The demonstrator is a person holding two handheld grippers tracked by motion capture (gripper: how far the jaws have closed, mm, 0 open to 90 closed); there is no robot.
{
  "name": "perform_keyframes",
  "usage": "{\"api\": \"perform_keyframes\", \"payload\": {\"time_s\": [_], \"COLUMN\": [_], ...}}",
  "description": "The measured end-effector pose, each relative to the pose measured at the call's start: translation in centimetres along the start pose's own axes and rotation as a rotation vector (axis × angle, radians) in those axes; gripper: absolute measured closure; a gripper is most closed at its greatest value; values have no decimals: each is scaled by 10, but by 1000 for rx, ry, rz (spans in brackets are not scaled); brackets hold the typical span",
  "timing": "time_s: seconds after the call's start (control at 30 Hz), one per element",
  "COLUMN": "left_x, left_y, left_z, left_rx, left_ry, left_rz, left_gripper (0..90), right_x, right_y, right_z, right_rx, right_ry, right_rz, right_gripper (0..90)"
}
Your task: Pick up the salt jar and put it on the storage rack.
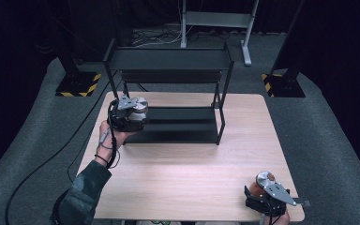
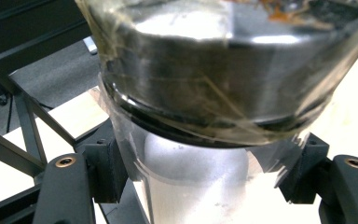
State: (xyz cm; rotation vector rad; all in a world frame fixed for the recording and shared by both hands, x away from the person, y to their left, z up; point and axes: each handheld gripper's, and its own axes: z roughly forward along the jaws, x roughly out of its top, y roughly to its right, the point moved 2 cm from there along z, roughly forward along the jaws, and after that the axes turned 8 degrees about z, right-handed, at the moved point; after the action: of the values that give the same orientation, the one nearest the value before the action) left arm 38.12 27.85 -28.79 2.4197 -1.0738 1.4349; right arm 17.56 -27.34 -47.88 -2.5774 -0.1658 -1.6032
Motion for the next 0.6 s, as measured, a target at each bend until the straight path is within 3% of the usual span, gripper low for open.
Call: {"api": "perform_keyframes", "payload": {"time_s": [0.6], "left_x": [21], "left_y": [-8], "left_z": [4], "left_rx": [11], "left_ry": [-10], "left_rz": [11], "left_gripper": [309], "right_x": [0], "right_y": [0], "right_z": [0], "right_rx": [0], "right_ry": [0], "right_rz": [1], "right_gripper": [0]}}
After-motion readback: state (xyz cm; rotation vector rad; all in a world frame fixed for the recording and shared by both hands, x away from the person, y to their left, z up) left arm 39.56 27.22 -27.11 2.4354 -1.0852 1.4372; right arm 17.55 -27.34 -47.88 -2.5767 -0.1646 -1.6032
